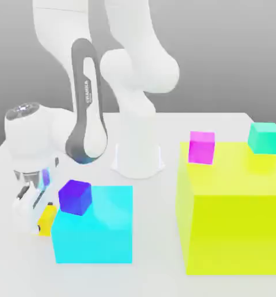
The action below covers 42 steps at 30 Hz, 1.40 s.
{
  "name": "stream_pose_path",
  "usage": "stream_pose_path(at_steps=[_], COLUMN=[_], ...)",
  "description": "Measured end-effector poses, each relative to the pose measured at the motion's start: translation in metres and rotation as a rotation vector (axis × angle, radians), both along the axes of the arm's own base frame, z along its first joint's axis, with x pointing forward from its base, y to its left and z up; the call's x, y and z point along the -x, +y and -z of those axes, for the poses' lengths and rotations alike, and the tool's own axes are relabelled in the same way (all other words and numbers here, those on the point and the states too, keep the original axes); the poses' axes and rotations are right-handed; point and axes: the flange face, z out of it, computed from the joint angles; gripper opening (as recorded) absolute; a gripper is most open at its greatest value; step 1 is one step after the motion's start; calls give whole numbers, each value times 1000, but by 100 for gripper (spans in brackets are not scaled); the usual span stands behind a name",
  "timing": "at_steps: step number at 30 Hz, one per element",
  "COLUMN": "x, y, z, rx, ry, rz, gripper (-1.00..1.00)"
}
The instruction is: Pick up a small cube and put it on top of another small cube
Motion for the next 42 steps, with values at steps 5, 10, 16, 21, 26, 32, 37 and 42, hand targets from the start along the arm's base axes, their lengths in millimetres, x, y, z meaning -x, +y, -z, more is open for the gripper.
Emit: stream_pose_path(at_steps=[5,10,16,21,26,32,37,42], x=[0,0,-68,-129,-135,-80,19,35], y=[0,0,22,126,251,403,520,533], z=[-5,-50,-105,-180,-242,-303,-321,-272], rx=[0,0,-25,-55,-75,-78,-21,-5], ry=[-1,-1,-26,-66,-75,-57,-8,-1], rz=[0,1,-275,-494,-671,-904,-1061,-1072], gripper=[-100,-100,-100,-100,-100,-100,-100,100])
